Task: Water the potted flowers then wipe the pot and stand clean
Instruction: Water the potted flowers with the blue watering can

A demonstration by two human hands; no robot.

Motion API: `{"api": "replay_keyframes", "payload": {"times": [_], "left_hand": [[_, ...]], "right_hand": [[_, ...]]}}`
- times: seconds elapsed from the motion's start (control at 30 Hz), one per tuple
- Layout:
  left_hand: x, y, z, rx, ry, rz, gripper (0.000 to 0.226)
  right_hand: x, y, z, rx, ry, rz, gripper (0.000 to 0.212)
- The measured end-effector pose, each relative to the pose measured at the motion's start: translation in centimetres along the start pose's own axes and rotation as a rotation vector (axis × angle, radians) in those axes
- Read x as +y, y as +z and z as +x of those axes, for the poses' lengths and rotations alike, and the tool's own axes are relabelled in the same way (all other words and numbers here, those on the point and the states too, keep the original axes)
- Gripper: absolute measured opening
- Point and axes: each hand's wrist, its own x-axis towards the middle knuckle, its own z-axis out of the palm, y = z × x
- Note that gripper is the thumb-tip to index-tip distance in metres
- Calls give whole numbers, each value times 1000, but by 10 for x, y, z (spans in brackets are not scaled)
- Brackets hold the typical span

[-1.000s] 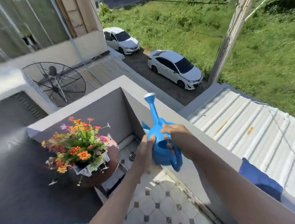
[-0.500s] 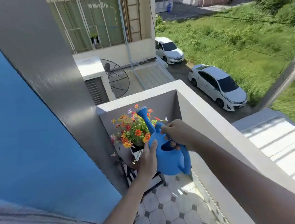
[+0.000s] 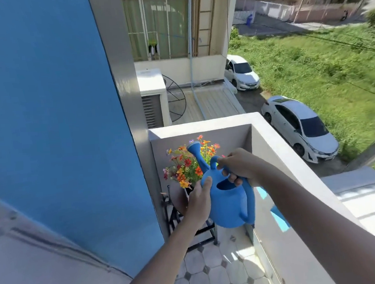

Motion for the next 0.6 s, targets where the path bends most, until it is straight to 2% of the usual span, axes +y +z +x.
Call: {"api": "replay_keyframes", "payload": {"times": [0.07, 0.23, 0.43, 0.6], "left_hand": [[-3, 2, 4, -3, -13, -19, 59], [-2, 10, 14, -21, -11, -34, 58], [12, 19, 20, -29, -11, -34, 39], [14, 36, 28, -19, -49, -76, 57]], "right_hand": [[-4, -3, 1, -13, 7, -14, 18], [-11, -12, 7, -25, 17, -62, 23], [-13, -27, 12, -28, 31, -56, 25], [-13, -41, 9, -4, 15, -30, 29]]}}
